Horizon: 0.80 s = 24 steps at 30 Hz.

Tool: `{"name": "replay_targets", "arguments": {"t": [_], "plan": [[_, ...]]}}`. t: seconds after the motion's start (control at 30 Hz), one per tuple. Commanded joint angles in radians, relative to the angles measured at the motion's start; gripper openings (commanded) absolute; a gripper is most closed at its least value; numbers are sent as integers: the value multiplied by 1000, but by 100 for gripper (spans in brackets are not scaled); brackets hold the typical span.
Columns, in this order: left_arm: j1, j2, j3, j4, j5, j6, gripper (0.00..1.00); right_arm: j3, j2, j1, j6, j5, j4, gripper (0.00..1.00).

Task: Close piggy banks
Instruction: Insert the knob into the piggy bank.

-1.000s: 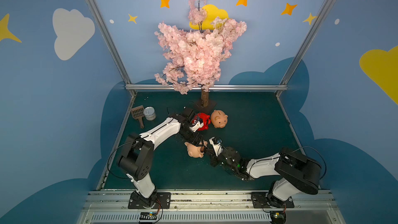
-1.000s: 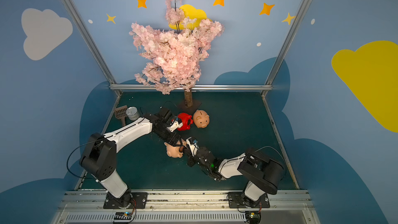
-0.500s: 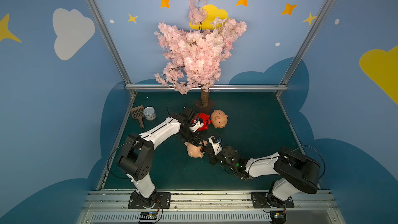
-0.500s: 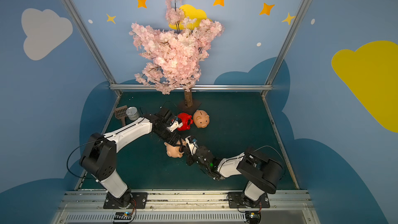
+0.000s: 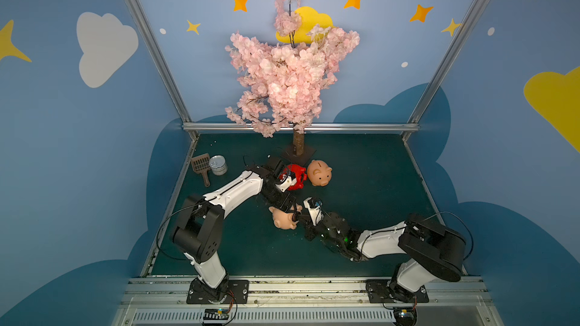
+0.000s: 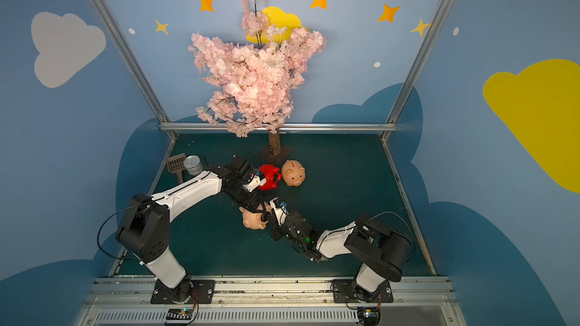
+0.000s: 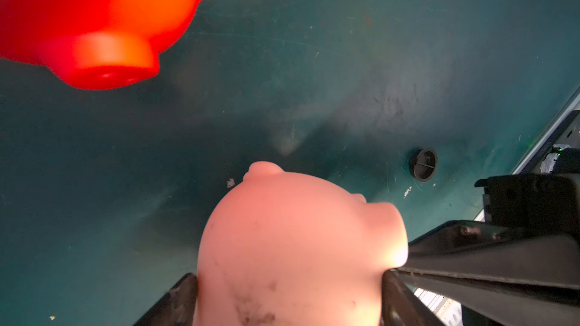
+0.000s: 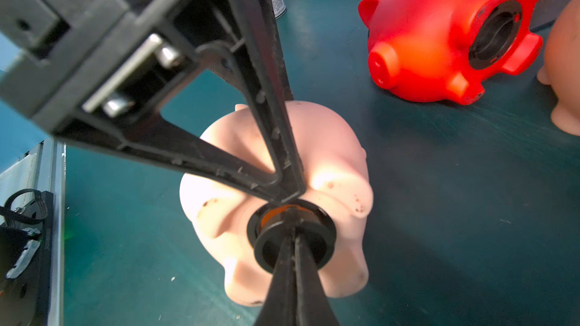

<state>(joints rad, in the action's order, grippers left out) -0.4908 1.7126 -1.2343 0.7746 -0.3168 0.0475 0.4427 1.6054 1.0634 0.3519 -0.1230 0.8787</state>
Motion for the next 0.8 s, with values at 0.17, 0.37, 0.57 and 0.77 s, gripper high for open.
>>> {"name": "replay_targets", "arguments": {"t": [0.17,0.37,0.57,0.77], "plan": [[4,25,13,77,-8,-7,86,29,26,1,10,3,0,0],[4,26,17,74,-11,-8,85,34,31,0,5,12,-1,0],[4,27,20,72,-11,-9,85,40,37,-4,2,28,-7,0],[4,27,18,72,-11,-9,85,42,36,-3,3,34,-13,0]]}}
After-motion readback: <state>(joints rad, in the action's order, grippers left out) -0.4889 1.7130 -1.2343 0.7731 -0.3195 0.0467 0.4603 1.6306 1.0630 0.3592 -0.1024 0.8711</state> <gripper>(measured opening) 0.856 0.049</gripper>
